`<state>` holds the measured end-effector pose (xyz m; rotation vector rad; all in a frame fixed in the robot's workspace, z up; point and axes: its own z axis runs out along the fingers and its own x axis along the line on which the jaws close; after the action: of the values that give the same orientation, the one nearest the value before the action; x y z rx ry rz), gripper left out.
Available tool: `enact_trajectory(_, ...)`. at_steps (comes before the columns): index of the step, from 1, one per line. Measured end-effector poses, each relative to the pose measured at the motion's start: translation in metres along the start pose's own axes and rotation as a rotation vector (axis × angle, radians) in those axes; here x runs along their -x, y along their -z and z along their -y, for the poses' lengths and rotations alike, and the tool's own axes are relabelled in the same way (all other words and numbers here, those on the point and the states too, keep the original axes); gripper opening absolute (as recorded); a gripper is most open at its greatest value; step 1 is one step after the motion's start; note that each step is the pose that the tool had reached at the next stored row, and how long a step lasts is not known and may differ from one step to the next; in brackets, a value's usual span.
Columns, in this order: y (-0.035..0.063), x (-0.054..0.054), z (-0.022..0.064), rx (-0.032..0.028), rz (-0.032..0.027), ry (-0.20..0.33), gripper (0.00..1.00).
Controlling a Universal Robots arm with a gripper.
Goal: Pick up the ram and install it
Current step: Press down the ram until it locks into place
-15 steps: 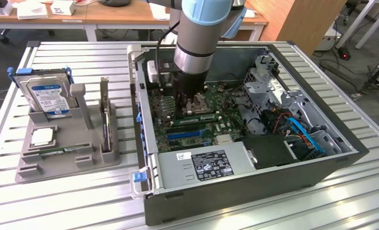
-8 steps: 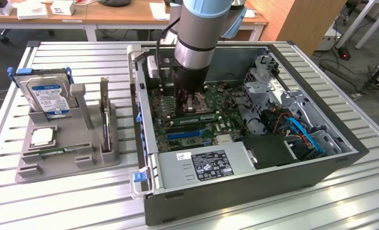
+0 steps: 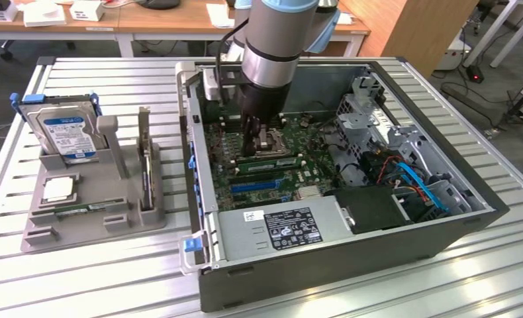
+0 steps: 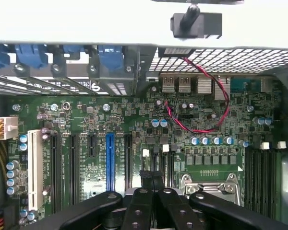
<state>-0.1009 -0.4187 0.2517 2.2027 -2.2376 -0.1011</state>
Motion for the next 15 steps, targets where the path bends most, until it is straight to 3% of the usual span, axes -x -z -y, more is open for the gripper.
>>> enact_trajectory(8, 0.0003, 0.000, 0.0017, 0.0002, -0.0002, 0.000, 0.09)
enact_trajectory(15, 0.0008, 0.000, 0.0148, 0.0000, 0.0001, 0.000, 0.09)
